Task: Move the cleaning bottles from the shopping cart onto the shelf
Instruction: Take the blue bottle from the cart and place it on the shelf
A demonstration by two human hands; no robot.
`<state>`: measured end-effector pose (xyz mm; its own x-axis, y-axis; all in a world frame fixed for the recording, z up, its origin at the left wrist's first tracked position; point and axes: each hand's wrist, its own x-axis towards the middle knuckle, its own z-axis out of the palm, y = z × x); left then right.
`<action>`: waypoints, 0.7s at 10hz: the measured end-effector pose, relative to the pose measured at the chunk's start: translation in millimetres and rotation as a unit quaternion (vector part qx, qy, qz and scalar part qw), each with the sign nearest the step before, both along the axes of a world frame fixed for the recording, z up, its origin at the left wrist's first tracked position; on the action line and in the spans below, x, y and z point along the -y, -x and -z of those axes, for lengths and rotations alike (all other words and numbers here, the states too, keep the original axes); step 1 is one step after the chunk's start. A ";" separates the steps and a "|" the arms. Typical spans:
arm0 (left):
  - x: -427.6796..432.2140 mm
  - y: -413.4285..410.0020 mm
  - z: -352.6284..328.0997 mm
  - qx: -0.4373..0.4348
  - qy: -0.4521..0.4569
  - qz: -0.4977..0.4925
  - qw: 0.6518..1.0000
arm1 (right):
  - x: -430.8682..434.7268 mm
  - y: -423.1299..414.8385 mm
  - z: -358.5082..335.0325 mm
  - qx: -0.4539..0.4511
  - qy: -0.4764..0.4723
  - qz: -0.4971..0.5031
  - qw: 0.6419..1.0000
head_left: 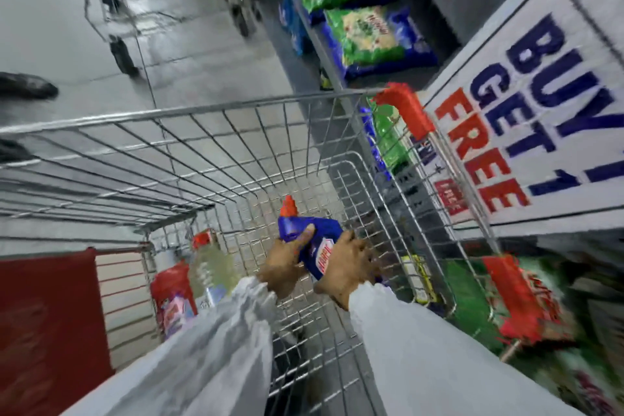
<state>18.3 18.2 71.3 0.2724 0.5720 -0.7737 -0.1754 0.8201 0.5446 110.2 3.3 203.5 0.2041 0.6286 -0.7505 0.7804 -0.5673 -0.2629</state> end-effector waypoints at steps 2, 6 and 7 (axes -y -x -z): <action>-6.1 2.3 -71.4 -0.009 -0.115 -0.028 0.993 | 17.4 -6.4 -48.4 -0.074 -0.090 0.051 0.992; 92.1 -7.8 -328.6 0.149 -0.294 -0.027 0.944 | 163.6 -28.1 -243.5 -0.197 -0.301 0.086 0.929; 144.1 -12.6 -387.1 0.215 -0.329 0.023 0.919 | 226.4 -34.6 -288.1 -0.227 -0.351 0.124 0.900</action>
